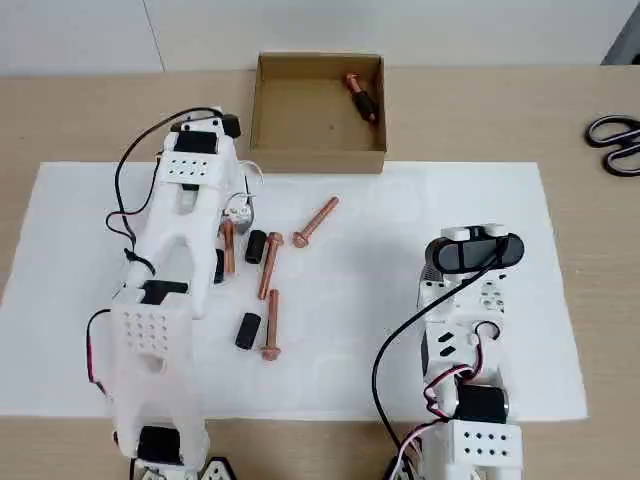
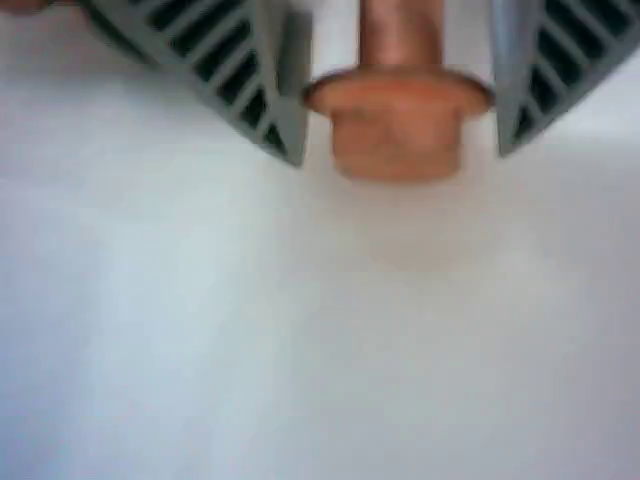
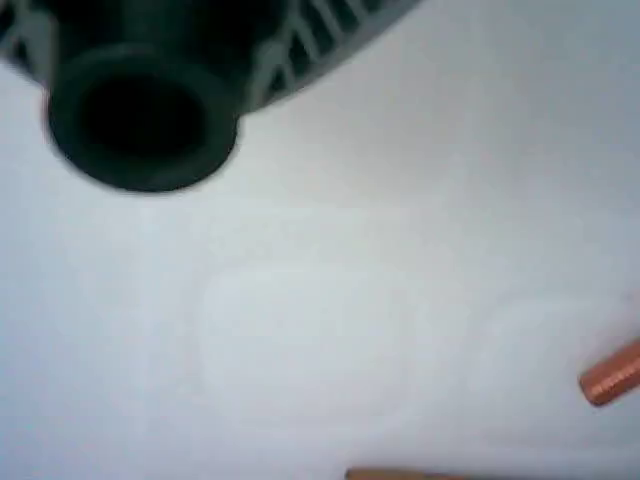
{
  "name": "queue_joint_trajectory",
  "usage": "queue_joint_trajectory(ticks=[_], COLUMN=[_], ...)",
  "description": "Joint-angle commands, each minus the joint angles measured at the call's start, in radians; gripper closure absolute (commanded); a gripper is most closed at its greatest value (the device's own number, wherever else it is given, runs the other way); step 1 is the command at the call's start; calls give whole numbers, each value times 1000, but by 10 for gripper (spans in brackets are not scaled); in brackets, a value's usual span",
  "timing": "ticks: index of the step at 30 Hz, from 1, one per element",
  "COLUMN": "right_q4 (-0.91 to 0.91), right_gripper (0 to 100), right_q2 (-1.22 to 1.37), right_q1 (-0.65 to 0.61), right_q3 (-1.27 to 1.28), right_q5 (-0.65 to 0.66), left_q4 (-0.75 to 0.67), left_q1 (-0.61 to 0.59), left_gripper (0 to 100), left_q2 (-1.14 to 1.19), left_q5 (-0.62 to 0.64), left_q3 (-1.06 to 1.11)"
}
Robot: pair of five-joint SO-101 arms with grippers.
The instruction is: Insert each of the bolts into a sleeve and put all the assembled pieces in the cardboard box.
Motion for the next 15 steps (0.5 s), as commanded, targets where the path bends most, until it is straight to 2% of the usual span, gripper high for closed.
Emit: queue_joint_trajectory(ticks=[1, 9, 15], right_q4=[-7, -7, -7], right_gripper=[994, 994, 994], right_q2=[-21, -21, -21], right_q1=[10, 10, 10], right_q3=[-9, -8, -8], right_q5=[-6, -6, -6], left_q4=[-38, -41, -17], left_q1=[12, 14, 15], left_gripper=[953, 946, 771], left_q2=[-8, -8, -8], left_q5=[3, 2, 2], left_q3=[-105, -137, -131])
